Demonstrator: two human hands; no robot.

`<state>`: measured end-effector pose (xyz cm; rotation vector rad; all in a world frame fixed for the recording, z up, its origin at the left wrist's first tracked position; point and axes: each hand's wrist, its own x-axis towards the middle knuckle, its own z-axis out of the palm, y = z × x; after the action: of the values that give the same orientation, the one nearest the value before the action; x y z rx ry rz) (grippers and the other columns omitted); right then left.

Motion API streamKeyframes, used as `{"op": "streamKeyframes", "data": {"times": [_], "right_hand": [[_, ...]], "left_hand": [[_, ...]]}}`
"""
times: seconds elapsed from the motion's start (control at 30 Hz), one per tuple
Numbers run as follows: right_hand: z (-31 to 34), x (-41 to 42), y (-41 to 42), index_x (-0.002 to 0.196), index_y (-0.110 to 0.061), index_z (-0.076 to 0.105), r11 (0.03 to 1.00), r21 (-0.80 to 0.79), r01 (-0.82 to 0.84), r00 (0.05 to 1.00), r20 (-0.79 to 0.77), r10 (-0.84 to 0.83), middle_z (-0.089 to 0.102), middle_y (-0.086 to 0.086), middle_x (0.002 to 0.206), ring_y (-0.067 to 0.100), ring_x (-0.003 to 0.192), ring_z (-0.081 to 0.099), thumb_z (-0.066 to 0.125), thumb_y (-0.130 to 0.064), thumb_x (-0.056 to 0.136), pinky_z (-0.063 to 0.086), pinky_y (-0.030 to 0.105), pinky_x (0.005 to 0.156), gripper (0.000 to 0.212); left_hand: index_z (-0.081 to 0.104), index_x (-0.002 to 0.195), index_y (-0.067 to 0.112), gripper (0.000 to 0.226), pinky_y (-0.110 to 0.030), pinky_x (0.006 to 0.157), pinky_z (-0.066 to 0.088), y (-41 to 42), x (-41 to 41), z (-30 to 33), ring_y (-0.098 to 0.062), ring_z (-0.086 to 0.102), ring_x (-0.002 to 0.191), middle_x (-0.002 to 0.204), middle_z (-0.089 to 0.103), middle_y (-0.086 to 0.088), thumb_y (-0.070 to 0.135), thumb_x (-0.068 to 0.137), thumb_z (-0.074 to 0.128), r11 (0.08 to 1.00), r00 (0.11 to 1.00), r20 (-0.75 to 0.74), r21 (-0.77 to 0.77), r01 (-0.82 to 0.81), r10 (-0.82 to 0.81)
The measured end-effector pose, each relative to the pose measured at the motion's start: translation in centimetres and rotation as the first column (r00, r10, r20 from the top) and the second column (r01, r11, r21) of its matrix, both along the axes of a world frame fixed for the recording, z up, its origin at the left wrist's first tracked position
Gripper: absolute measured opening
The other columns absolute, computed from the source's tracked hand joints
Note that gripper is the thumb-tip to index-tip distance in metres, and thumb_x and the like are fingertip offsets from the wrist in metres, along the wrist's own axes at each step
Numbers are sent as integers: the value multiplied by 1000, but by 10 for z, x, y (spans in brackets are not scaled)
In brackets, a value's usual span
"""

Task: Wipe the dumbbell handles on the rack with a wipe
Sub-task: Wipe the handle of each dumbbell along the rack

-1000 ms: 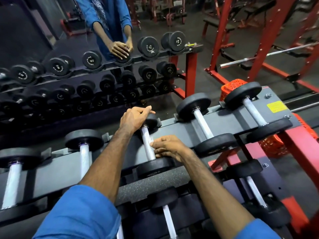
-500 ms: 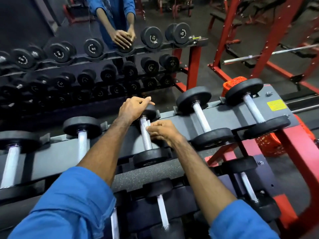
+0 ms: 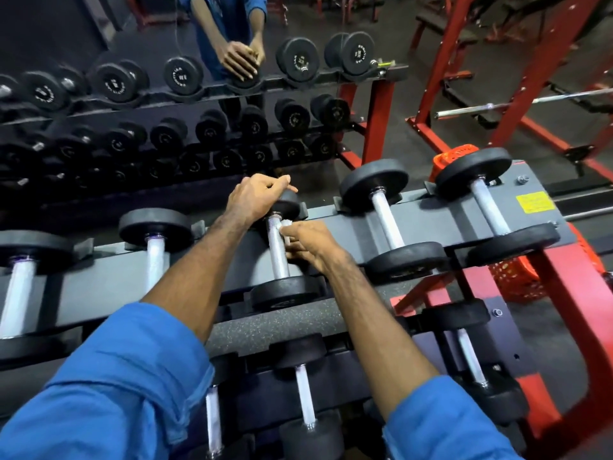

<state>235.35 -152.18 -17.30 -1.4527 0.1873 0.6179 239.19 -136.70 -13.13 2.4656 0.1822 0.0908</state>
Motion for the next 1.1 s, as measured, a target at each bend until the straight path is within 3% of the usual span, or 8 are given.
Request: {"op": "streamKeyframes", "data": {"times": [0.17,0.37,0.53,0.63,0.73,0.83,0.93,1.1], "right_hand": [[-12,-11,-7,114,7,69,991,54,-122,989,-75,126,76,28,101,44,95,75,79,-14,90,58,37,70,33],[-5,-2,12,109,12,71,998,10,-65,998,-13,65,73,32,107,38,88,73,85,-11,82,60,48,92,38],[-5,-11,6,98,4,72,975,-27,-219,974,-73,216,75,30,100,36,84,73,91,-14,77,64,46,78,33],[0,-2,28,83,-4,70,979,-150,-136,990,4,138,73,19,80,30,70,71,99,-21,65,65,52,74,38],[-5,-7,35,89,-4,71,922,-350,-164,971,107,214,77,15,83,21,63,71,95,-22,65,63,41,60,38],[-7,-10,35,94,7,67,948,-279,-152,980,80,181,74,29,82,33,61,72,80,-7,73,64,54,65,28],[0,6,42,82,6,67,978,-207,-27,994,95,47,67,27,65,38,56,69,72,-1,66,60,69,66,18],[6,-10,27,96,9,64,963,-180,-202,979,-37,199,67,29,77,39,65,70,72,2,80,64,53,66,19]], "left_hand": [[75,99,67,41,-43,102,54,1,-1,0,-23,71,109,105,80,11,83,89,38,1000,1000,10,17,8,-8],[76,100,65,41,-42,101,54,-1,-2,1,-22,70,107,104,80,11,80,91,39,1000,1000,9,21,1,-1],[78,99,62,42,-45,98,54,1,-2,0,-24,70,104,93,78,10,77,95,39,999,1000,22,27,17,-17],[78,99,61,40,-44,99,54,0,-2,1,-22,70,106,103,80,13,75,97,41,1000,999,30,23,16,-17],[78,99,61,40,-45,100,54,1,-1,0,-22,69,107,103,80,13,76,96,40,1000,1000,25,18,12,-12],[79,101,59,40,-45,99,54,1,-2,0,-24,69,107,100,79,10,74,98,41,1000,999,30,21,11,-12],[78,100,61,39,-45,100,54,1,-2,0,-22,70,108,108,80,13,75,97,41,1000,999,35,18,17,-18],[78,101,60,42,-45,101,53,3,0,-2,-26,69,108,100,80,8,76,97,39,1000,999,34,21,17,-18]]}}
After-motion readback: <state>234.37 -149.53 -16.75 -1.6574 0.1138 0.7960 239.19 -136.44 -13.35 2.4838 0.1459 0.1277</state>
